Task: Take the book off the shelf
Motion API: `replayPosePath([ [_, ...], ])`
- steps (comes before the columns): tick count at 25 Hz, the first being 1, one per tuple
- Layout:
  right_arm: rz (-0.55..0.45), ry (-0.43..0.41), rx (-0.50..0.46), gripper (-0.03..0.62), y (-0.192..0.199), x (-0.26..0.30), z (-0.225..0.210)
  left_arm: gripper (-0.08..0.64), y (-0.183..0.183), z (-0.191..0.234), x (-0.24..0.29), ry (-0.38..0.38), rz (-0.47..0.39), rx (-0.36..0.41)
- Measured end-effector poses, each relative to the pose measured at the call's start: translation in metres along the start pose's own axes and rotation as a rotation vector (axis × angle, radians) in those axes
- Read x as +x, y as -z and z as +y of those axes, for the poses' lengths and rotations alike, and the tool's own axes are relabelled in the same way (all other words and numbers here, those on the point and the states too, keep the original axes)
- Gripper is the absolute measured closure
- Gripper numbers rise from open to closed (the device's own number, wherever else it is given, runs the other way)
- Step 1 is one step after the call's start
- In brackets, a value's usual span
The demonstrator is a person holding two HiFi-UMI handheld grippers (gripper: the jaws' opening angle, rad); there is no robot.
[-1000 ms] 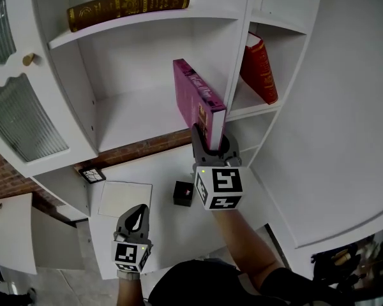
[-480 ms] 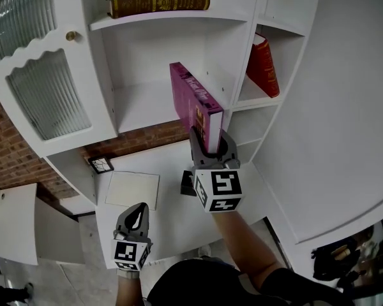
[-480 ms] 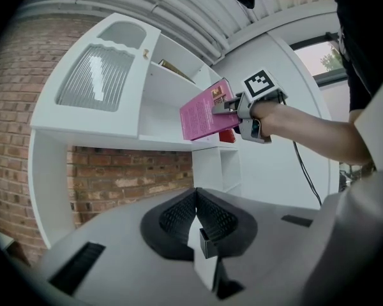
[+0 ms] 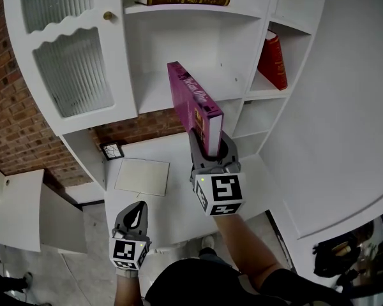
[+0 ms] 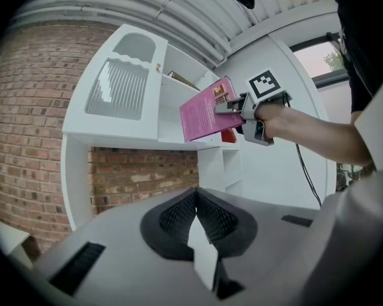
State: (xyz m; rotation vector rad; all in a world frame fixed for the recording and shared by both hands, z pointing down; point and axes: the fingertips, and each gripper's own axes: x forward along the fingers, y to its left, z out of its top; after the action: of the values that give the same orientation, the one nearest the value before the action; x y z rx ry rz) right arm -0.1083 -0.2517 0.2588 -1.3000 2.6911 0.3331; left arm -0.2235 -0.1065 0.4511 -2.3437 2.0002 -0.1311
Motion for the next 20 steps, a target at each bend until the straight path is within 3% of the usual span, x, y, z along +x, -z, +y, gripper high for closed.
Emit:
replayPosePath([
  [20, 0.069, -0.218, 0.031, 0.445, 0.065, -0.051, 0.115, 0.551, 0.018, 0.028, -0.087, -0.089, 0.032, -0.017],
])
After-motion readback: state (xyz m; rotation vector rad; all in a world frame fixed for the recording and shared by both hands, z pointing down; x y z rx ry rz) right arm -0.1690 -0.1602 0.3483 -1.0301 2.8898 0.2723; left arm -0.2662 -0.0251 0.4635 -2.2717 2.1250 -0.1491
